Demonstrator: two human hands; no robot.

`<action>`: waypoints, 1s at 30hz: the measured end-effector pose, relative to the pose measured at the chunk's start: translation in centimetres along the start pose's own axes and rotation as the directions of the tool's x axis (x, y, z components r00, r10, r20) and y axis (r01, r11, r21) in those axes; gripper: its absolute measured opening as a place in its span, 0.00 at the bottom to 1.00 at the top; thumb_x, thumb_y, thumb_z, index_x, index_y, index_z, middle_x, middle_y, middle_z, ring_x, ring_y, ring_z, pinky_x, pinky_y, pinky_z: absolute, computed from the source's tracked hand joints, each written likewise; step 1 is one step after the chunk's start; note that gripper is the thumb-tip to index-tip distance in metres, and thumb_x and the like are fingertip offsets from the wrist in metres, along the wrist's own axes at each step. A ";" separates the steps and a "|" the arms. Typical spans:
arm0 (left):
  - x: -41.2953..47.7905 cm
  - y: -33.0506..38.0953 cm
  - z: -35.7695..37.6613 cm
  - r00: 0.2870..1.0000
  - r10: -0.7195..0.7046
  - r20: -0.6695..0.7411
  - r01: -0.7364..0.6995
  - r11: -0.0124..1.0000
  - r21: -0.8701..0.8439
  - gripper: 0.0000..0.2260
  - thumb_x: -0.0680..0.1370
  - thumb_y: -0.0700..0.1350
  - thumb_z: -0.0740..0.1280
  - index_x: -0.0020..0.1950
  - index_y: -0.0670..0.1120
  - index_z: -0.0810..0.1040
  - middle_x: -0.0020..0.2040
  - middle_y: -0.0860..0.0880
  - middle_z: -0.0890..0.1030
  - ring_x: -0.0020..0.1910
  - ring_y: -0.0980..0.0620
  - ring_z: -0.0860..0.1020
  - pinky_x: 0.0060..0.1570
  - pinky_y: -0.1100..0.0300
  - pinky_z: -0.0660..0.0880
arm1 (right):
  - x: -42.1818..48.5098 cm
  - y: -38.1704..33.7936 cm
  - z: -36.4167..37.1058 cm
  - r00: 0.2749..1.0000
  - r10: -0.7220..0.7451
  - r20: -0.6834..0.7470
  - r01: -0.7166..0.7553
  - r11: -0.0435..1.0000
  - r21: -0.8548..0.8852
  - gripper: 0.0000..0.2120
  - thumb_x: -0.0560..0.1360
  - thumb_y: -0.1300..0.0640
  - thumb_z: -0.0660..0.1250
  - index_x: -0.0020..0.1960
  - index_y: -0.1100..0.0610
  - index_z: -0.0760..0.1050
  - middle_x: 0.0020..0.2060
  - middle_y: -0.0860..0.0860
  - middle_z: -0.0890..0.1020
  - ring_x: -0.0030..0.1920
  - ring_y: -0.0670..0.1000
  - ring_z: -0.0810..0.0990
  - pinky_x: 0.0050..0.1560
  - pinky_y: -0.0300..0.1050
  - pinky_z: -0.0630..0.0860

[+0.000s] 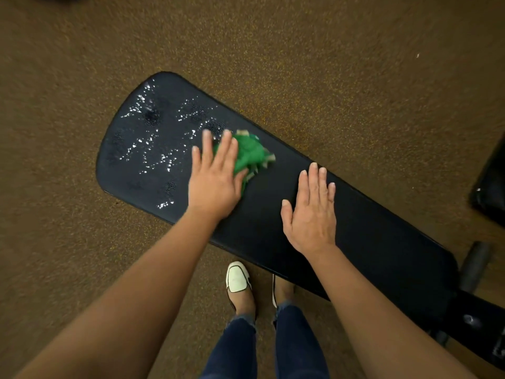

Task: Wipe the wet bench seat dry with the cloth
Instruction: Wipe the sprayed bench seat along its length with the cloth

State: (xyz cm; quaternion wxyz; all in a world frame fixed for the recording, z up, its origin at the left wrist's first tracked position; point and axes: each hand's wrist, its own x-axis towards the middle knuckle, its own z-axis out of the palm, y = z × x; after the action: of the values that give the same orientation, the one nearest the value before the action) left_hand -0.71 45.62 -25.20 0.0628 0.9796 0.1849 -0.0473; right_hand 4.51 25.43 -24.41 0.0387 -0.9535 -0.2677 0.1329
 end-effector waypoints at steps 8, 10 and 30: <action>-1.1 1.7 -0.4 0.975 0.216 0.047 -0.213 0.975 -0.058 0.28 0.80 0.57 0.51 0.74 0.41 0.63 0.76 0.44 0.61 0.76 0.38 0.52 0.71 0.37 0.53 | 0.0 -0.1 -0.2 1.000 -0.010 -0.003 0.010 1.000 0.020 0.34 0.77 0.46 0.51 0.76 0.65 0.52 0.77 0.61 0.51 0.77 0.59 0.46 0.75 0.59 0.47; 0.7 -0.9 -0.6 0.967 0.253 0.027 -0.252 0.967 -0.022 0.28 0.80 0.57 0.51 0.74 0.40 0.63 0.76 0.44 0.61 0.76 0.37 0.52 0.71 0.38 0.52 | 0.2 -0.1 -0.2 1.000 -0.021 0.006 0.021 1.000 0.020 0.34 0.77 0.47 0.51 0.76 0.65 0.52 0.77 0.62 0.51 0.77 0.59 0.46 0.75 0.59 0.48; -0.2 3.5 -0.3 0.982 0.189 0.029 -0.184 0.974 -0.131 0.27 0.79 0.54 0.54 0.72 0.37 0.64 0.75 0.40 0.62 0.75 0.36 0.55 0.71 0.37 0.52 | 1.1 -0.9 -0.6 0.999 -0.033 0.022 0.033 0.999 0.003 0.35 0.75 0.48 0.50 0.75 0.68 0.54 0.76 0.64 0.51 0.77 0.61 0.46 0.75 0.60 0.48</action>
State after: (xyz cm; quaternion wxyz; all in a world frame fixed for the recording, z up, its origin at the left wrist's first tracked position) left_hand 0.44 42.38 -24.56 0.1333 0.9854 0.0934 -0.0495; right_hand 5.15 26.76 -23.98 0.0391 -0.9474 -0.2835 0.1430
